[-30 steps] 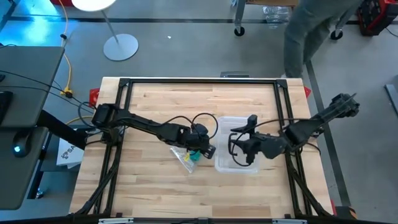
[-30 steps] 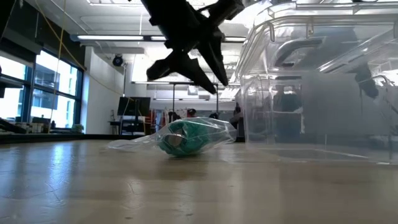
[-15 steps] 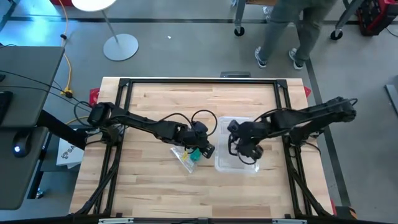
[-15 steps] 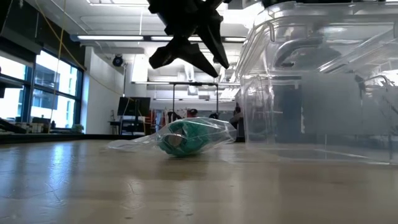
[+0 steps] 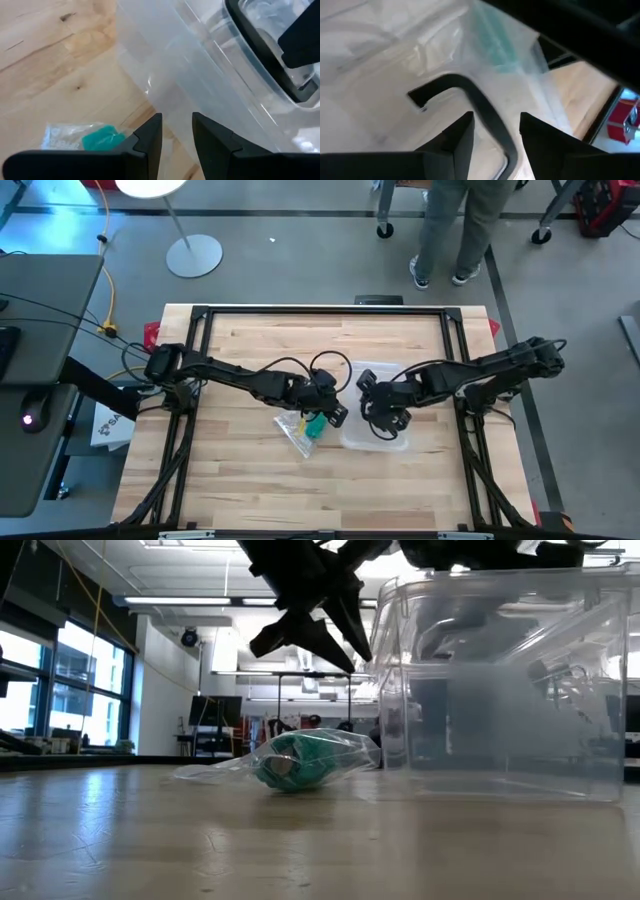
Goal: Roll bandage
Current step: Open the transparent bin
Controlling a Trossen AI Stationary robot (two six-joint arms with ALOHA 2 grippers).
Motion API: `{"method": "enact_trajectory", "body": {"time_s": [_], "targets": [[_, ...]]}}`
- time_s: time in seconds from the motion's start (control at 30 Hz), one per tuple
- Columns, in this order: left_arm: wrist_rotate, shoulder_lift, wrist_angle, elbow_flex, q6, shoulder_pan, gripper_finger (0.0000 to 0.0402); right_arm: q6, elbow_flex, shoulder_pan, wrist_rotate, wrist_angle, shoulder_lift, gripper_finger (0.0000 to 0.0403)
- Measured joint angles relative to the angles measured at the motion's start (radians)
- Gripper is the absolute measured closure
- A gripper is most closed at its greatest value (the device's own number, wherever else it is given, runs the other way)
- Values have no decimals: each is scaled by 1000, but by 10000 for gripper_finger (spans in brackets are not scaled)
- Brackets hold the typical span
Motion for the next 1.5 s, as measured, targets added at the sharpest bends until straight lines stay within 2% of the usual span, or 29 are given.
{"method": "enact_trajectory", "body": {"time_s": [0.23, 0.47, 0.7, 0.83, 1.07, 1.37, 1.5], "targets": [[1, 1, 4, 1, 9, -1, 298, 74, 5, -9, 4, 12, -64, 250], [1, 1, 0, 1, 36, 2, 298, -19, -87, -55, -68, 33, -56, 250], [2, 25, 44, 0, 63, 12, 298, -18, -210, -58, -87, 232, -63, 250], [16, 32, 56, -2, 65, 11, 298, 61, -242, -57, -92, 310, -65, 250], [30, 32, -19, -2, 17, 7, 298, 265, -212, -53, -25, 354, -55, 250], [64, 32, -86, -1, -8, -10, 298, 332, -212, 14, 130, 394, -83, 250], [63, 26, -100, 1, -9, -20, 298, 384, -212, 31, 156, 399, -113, 249]]}}
